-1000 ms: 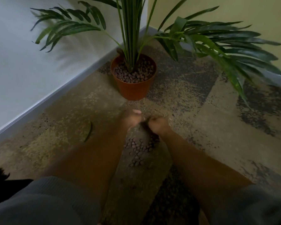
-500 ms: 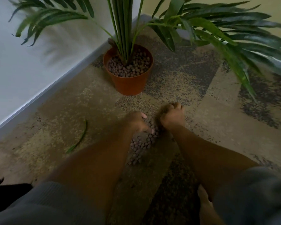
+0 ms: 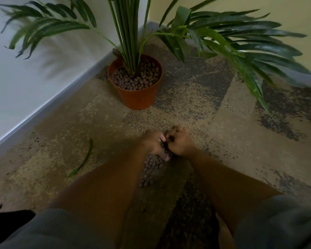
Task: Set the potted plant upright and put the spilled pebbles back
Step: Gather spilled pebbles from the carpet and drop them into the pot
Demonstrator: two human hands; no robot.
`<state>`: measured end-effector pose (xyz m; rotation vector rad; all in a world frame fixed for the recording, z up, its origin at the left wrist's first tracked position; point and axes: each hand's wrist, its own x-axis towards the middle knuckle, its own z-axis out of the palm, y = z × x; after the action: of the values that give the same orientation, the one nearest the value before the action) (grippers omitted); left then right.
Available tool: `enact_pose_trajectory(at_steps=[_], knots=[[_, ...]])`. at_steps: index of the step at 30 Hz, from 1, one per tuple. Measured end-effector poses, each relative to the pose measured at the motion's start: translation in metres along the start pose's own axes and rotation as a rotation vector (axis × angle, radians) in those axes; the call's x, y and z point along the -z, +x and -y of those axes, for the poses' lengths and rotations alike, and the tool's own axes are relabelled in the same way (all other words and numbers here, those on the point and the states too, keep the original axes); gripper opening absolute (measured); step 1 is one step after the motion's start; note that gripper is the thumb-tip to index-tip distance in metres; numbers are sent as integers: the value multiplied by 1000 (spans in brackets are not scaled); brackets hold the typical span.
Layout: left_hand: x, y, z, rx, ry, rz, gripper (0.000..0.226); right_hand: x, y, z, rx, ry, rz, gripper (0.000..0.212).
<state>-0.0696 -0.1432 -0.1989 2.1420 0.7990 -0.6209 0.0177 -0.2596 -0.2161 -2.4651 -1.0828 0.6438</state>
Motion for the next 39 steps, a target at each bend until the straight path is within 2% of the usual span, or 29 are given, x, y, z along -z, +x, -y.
enact_pose_trajectory(at_steps=[4, 7, 9, 13, 19, 21, 25, 28, 29, 32, 36, 39], knots=[[-2, -9, 2, -24, 141, 12, 82, 7, -5, -2, -35, 37, 159, 28], [-5, -18, 2, -41, 216, 22, 80, 12, -10, 0, -73, 13, 335, 48], [-7, -23, 2, -40, 245, 23, 78, 12, -16, 1, -74, -31, 373, 58], [-12, -26, 0, -32, 268, 19, 65, 3, -26, 5, 56, -102, 286, 56], [-18, -28, 0, -110, 290, -49, 17, 3, -37, 14, 119, -80, 221, 35], [-16, -30, -1, -112, 284, -33, 12, 0, -39, 17, 111, -51, 194, 31], [-15, -31, 2, -86, 238, -42, 19, -5, -40, 23, 90, -25, 129, 22], [-11, -30, 9, -26, 99, -44, 21, -5, -38, 25, 1, 119, 125, 14], [-9, -32, 10, -2, 35, -22, 21, -4, -37, 26, -82, 244, 149, 12], [-6, -36, 13, 41, -173, 16, 10, -4, -34, 34, -377, 706, 242, 21], [-6, -42, 13, 139, -555, 77, 16, -5, -33, 37, -525, 1002, 263, 24], [-3, -46, 12, 230, -841, 108, 29, -5, -35, 40, -600, 1164, 276, 32]])
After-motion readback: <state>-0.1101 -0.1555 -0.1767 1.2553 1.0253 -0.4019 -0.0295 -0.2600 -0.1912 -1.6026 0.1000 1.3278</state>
